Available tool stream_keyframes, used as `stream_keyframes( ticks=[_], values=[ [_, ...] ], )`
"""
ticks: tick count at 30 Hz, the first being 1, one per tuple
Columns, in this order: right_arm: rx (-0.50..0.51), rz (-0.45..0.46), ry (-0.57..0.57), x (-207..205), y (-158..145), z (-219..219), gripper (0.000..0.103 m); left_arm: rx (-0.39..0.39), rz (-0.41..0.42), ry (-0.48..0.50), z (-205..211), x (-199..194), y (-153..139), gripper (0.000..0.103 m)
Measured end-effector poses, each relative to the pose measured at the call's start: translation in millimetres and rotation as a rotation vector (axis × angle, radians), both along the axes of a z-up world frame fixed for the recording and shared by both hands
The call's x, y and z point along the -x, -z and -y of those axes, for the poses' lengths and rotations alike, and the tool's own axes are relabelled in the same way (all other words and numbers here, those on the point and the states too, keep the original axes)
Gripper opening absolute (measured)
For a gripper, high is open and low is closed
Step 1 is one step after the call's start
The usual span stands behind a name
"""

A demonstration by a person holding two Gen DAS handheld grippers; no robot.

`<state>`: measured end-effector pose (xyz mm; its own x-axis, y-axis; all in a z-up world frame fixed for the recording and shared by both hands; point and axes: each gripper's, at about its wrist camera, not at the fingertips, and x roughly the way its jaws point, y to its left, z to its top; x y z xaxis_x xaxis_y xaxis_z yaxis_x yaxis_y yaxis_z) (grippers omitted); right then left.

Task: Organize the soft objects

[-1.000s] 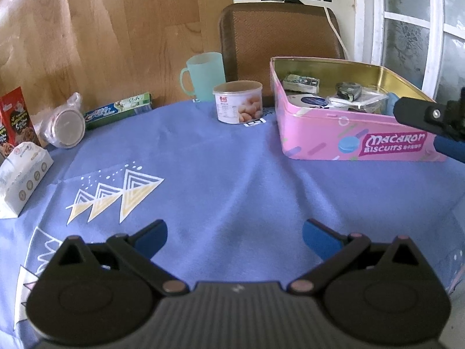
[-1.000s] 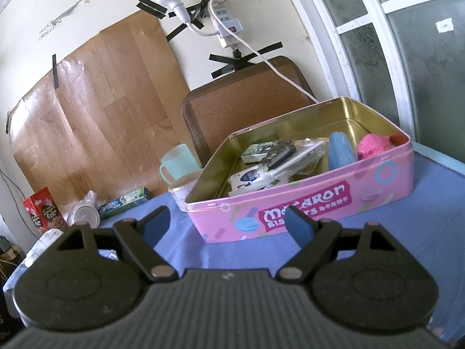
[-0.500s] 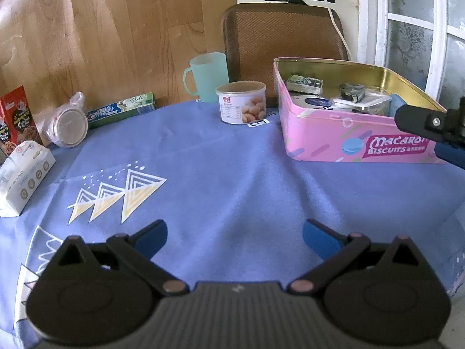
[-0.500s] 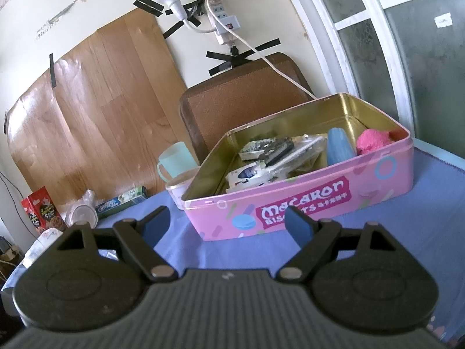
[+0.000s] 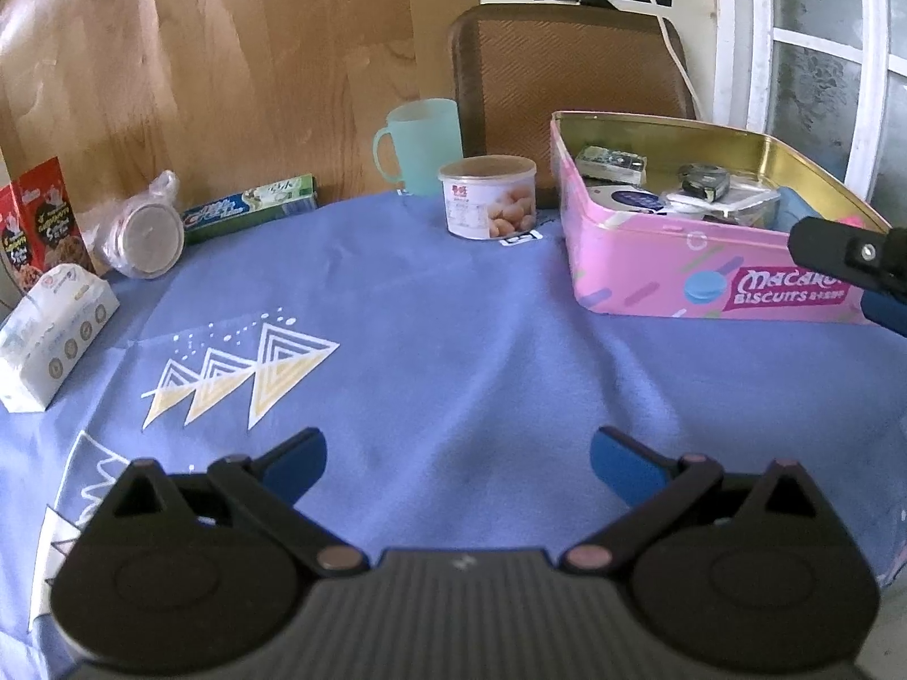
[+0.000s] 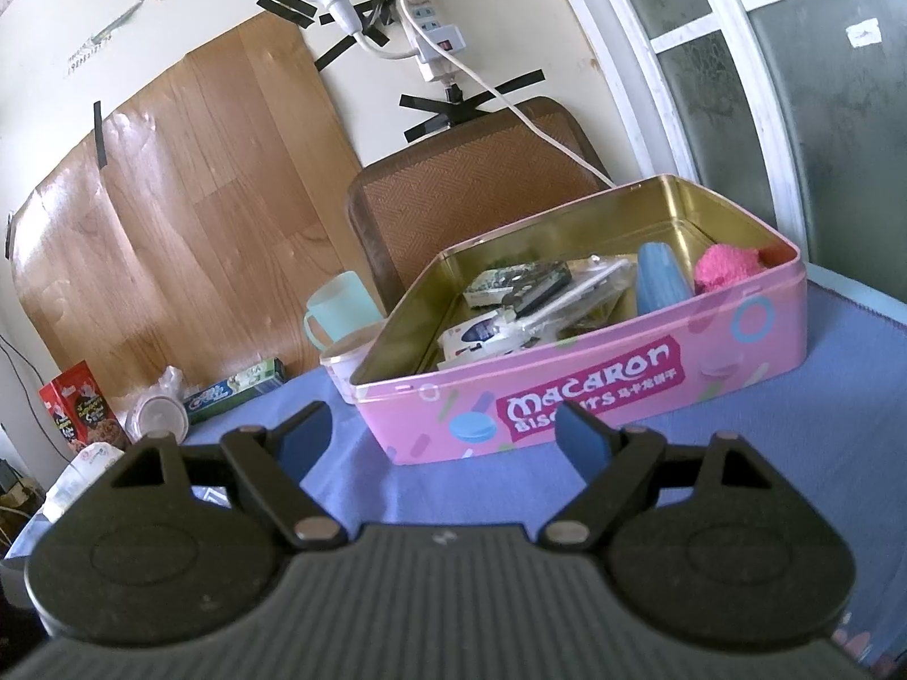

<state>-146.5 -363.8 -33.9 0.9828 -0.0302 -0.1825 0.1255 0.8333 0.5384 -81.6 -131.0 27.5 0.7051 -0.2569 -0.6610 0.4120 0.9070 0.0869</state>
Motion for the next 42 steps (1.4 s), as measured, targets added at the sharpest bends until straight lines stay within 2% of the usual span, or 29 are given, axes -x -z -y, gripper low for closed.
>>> stream_keyframes(
  ticks=[42],
  values=[
    [0.000,-0.004,-0.001,-0.8,3.5,-0.5,0.088,-0.027,-0.008,-0.016,0.5,-1.6,3.4,0.103]
  ],
)
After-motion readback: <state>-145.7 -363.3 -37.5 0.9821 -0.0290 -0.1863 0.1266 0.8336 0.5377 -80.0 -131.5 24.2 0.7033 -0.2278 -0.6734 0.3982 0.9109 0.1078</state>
